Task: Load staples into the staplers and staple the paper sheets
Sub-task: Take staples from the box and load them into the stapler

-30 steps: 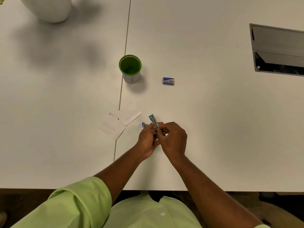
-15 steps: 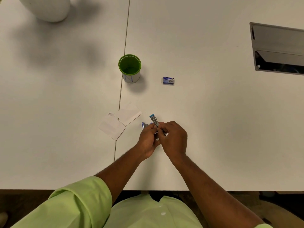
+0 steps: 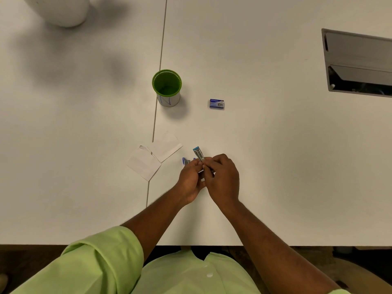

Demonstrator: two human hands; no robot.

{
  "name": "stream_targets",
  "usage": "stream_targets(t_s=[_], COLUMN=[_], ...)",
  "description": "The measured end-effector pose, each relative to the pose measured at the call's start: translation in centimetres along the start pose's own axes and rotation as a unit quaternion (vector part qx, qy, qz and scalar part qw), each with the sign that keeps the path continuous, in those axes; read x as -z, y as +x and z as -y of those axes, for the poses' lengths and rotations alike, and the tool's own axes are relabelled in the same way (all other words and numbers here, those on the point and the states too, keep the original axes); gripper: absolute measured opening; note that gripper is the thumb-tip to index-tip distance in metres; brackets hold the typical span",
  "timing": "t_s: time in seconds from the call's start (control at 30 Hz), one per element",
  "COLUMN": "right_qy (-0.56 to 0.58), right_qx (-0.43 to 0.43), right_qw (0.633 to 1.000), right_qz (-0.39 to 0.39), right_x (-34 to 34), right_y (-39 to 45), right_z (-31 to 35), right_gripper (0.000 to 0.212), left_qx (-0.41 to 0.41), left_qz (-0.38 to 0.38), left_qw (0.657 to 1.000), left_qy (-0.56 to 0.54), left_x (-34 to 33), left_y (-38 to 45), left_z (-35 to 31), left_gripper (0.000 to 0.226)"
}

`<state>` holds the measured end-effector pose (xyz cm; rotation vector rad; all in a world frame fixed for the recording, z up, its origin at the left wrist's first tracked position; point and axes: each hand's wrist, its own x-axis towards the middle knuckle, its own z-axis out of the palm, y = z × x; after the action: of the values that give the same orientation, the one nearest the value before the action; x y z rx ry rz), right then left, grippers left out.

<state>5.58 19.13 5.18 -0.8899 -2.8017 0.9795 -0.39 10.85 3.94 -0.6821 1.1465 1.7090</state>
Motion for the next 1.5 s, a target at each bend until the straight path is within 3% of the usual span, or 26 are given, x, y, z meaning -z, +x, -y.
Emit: stream_targets(t_s=[0.4, 0.63, 0.97, 1.13, 1.3, 1.5], right_qy=[0.009, -0.022, -0.017, 0.002, 0.046, 0.055], right_qx=[-0.016, -0.040, -0.028, -0.020, -0.003, -0.046], right_qw=[0.999, 0.999, 0.999, 0.999, 0.998, 0.997], right_qz=[0.028, 0.003, 0.036, 0.027, 0.041, 0.023], right_x=[0.0, 0.4, 1.1, 1.2, 1.2, 0.7], right_y=[-0.3, -0.7, -0.6, -0.7, -0.8, -0.7], right_z=[0.0, -0.3, -0.2, -0.4, -1.1, -1.5], right_gripper=[0.049, 0.010, 0.009, 0.011, 0.016, 0.021], left_qx=[0.031, 0.087, 0.132, 0.117, 0.057, 0.039], left_qz=[0.004, 0.022, 0.027, 0.040, 0.032, 0.013], left_qw=[0.999, 0.991, 0.982, 0.987, 0.998, 0.996], left_qy=[-0.026, -0.097, -0.132, -0.098, 0.004, 0.078], left_x=[0.4, 0.4, 1.0, 1.1, 1.3, 0.8], left_y=[0.2, 0.0, -0.1, -0.2, 0.1, 0.5], left_z=[0.3, 0.7, 0.6, 0.4, 0.5, 0.7], left_gripper=[0.035, 0.033, 0.034, 0.032, 0.026, 0.034])
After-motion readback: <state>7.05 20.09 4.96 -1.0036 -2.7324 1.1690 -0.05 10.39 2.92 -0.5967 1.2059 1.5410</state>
